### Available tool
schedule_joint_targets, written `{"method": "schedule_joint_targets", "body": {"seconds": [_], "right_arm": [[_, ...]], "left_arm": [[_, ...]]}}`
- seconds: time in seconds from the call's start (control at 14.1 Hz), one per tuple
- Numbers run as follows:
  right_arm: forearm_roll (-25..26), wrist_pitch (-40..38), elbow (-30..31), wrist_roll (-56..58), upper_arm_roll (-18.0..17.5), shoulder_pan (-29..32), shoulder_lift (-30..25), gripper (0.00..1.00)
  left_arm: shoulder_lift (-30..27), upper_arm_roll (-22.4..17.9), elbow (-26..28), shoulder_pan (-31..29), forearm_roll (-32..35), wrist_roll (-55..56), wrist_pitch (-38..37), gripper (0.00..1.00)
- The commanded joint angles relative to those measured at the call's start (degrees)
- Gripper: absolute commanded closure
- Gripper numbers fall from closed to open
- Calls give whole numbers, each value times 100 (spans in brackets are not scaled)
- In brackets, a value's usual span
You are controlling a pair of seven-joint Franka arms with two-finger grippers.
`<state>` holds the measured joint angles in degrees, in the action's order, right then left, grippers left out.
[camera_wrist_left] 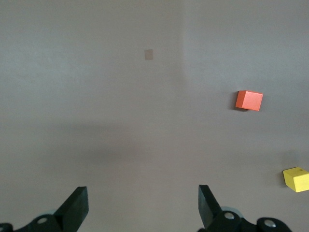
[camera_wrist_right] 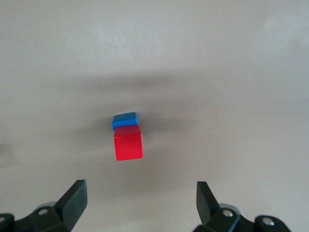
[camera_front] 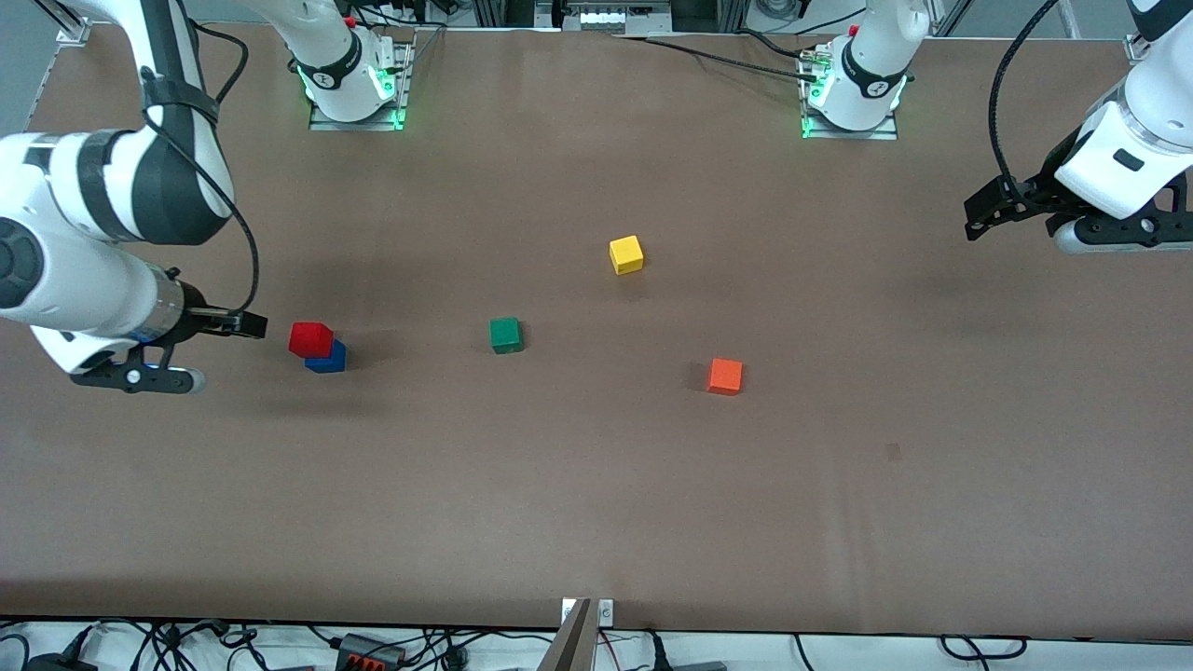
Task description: Pass red block to right arm, stack on blue
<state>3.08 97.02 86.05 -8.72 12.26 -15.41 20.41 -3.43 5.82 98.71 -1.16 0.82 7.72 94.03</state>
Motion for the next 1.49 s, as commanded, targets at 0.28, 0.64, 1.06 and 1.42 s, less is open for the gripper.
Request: {"method": "schedule_joint_targets", "body": {"seconds": [0.28, 0.64, 1.06, 1.42], "right_arm": [[-297, -228, -616, -16, -40, 20, 51, 0], [-493, -219, -625, -24, 13, 354, -151, 0], [-484, -166, -607, 2, -1014, 1609, -731, 0], [-475, -184, -537, 467, -1243, 2110, -934, 0]], "left_arm": [[-17, -11, -63, -7, -91, -104, -95, 0], [-17, -11, -72, 28, -91, -95, -95, 0], [-17, -11, -72, 37, -82, -104, -95, 0], [-52, 7, -89, 54, -21, -121, -95, 0]]}}
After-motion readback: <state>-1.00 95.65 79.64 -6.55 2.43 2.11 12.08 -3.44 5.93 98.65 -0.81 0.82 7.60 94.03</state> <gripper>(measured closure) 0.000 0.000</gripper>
